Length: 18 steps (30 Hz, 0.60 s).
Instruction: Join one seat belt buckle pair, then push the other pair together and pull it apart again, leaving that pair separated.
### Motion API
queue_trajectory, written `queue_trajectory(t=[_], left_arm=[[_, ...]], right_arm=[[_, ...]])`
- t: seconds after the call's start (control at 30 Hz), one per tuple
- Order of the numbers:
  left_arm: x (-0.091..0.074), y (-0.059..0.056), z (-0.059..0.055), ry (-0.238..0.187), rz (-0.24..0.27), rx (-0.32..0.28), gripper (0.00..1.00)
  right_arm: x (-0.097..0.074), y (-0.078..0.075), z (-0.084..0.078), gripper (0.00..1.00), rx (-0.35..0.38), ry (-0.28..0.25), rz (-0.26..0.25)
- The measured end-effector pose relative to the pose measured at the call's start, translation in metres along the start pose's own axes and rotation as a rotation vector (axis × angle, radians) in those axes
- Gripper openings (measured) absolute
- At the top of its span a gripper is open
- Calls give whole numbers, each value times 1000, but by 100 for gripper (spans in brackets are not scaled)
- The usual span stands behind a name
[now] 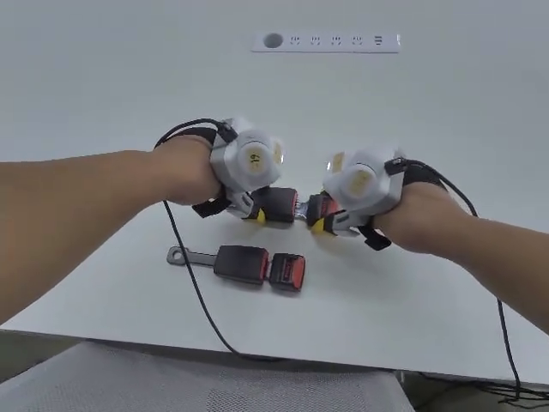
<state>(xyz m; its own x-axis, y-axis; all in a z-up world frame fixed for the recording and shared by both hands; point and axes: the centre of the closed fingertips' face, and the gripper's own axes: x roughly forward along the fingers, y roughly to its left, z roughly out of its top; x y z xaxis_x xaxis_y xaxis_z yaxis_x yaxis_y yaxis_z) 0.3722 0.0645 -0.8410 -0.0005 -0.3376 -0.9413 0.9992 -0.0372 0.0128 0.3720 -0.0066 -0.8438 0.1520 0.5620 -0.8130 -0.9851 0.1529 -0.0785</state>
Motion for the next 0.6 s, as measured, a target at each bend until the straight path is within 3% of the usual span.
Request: queue_trajectory(t=[0.23,0.6], left_arm=[[1,0,0,-6,0,-7,32],[0,1,0,-5,3,-13,33]], right_arm=[[-9,2,-8,33,19,5,10],[-45,6,-53,34,34,36,-14]])
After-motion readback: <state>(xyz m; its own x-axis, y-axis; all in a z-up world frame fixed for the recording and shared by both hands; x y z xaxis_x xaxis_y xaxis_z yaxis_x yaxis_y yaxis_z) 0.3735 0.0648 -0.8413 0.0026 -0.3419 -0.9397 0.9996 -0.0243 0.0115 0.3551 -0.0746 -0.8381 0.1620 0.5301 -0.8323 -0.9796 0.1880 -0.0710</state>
